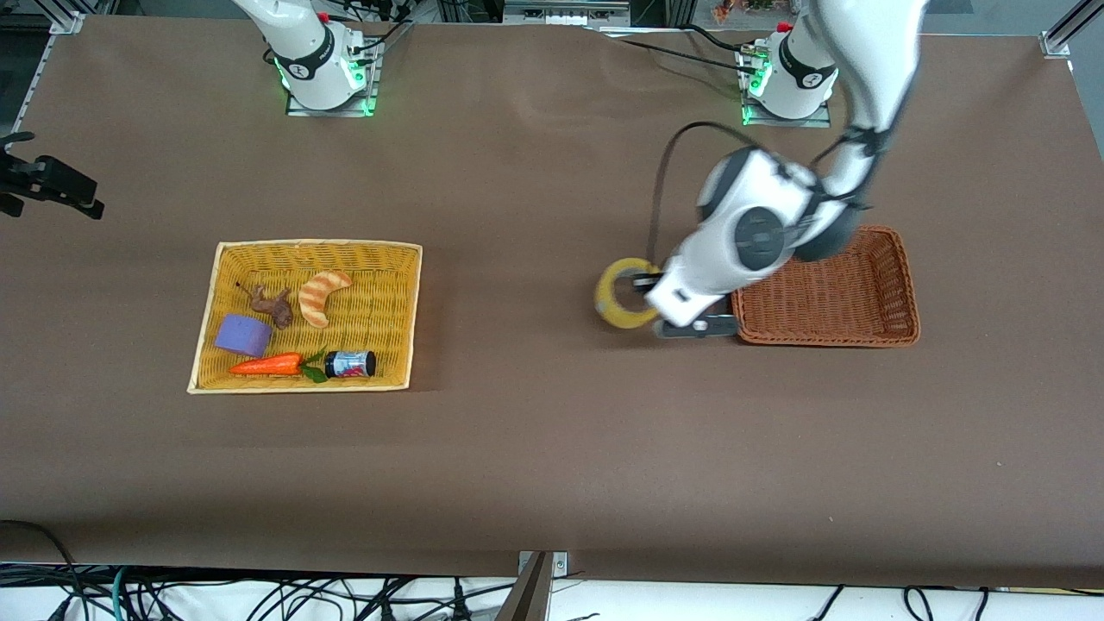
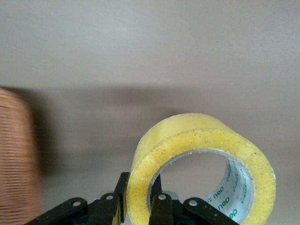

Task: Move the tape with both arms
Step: 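Grasp the tape with the left gripper while the right gripper withdraws, then lower the tape into the wicker basket with the left gripper, then open the left gripper to release the tape in the basket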

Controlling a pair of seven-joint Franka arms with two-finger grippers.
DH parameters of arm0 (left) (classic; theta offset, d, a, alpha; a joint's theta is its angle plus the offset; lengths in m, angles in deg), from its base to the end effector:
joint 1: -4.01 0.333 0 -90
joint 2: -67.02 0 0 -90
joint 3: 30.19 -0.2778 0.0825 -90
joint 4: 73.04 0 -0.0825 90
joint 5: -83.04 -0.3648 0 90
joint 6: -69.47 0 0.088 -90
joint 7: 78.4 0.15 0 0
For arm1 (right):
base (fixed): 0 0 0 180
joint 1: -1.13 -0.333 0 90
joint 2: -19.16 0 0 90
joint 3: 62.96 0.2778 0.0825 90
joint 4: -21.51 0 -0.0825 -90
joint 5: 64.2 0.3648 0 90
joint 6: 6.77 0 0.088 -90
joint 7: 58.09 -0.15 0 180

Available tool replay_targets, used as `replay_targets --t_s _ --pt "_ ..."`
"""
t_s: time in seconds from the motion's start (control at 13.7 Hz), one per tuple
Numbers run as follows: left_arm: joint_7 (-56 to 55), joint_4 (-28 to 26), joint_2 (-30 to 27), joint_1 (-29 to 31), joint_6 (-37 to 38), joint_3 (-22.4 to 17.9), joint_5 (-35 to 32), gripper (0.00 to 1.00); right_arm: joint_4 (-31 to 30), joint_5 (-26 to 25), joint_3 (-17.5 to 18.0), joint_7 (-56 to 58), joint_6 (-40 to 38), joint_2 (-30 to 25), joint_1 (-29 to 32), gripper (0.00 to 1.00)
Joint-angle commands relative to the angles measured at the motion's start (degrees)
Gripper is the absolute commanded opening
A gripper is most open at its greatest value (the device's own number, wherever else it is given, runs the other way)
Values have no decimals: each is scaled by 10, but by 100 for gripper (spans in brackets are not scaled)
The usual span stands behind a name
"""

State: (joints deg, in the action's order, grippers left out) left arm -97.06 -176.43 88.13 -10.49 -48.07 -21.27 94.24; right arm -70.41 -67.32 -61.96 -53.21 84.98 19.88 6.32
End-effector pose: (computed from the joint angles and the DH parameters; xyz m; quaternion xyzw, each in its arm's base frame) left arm 0.5399 -0.2506 0.2692 0.9919 0.0124 -0.0954 0.0831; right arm 0.5378 -0.0475 0.5242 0.9996 0.0071 -0.0099 0.0264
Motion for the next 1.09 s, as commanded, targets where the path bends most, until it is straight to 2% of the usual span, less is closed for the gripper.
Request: replay_targets --t_s 0.0,0.15,0.36,0.51,0.66,0.8,0.88,0.95,1.02 --pt "170 -136 -113 74 -1 -4 3 0 1 11 9 6 5 12 17 100" --pt "236 -186 -148 77 2 -48 -49 0 15 11 10 6 4 23 17 100" --pt "267 -218 -149 83 -8 -85 -123 0 16 9 11 3 5 25 14 100" --pt "285 -238 -123 91 -50 -104 -153 0 16 9 10 6 5 28 16 100" --pt "326 -245 -81 97 -111 -118 -153 0 20 9 10 3 11 29 16 100" --pt "335 -244 -54 101 -138 -121 -151 0 27 12 10 4 8 30 16 100" --pt "335 -244 -44 101 -149 -121 -151 6 27 13 10 3 6 30 16 100" --pt "334 -244 -34 100 -156 -121 -150 25 27 13 10 2 7 30 15 100" --pt "334 -244 -33 100 -156 -121 -149 48 27 13 11 1 8 32 15 100"
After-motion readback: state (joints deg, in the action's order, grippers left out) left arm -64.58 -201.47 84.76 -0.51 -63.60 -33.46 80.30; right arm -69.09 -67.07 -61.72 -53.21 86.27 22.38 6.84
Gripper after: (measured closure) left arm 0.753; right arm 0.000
